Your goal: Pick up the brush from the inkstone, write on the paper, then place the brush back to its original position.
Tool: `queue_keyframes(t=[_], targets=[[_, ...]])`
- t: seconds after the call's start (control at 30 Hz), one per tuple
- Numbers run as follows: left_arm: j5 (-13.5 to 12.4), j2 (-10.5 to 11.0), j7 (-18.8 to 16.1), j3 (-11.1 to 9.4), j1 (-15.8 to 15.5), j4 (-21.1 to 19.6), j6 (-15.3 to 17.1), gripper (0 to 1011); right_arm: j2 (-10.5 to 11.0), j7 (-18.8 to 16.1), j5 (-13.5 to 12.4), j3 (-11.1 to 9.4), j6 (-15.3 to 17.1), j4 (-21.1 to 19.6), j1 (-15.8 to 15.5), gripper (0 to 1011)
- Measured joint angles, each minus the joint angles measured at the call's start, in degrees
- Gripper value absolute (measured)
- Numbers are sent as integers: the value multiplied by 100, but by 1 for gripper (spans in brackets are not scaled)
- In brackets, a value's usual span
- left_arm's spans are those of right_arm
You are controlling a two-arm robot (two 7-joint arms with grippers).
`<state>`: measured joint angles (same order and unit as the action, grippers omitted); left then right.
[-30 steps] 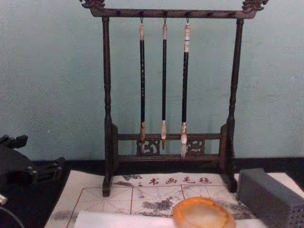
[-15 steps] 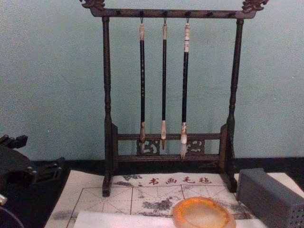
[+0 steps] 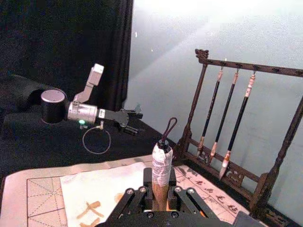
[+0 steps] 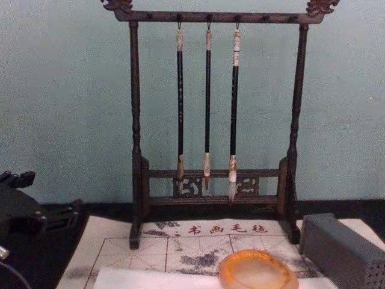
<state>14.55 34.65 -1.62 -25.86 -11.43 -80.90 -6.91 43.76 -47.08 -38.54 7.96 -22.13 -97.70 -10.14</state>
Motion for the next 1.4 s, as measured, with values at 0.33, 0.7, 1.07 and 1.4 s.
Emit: queue_keyframes(t=[0.33,0.7,1.07,1.4], targets=[[0,0,0,0,0,0,0,1001,-9,-18,4,-26,5,-31,-42,187],[0,0,0,0,0,0,0,1001,47,-74,-8,-62,10,-115,-142,187],[0,0,0,0,0,0,0,1001,131,-130,-41,-116,0,-212,-266,187],[0,0,0,0,0,0,0,1001,205,-210,-99,-147,0,-287,-344,187]])
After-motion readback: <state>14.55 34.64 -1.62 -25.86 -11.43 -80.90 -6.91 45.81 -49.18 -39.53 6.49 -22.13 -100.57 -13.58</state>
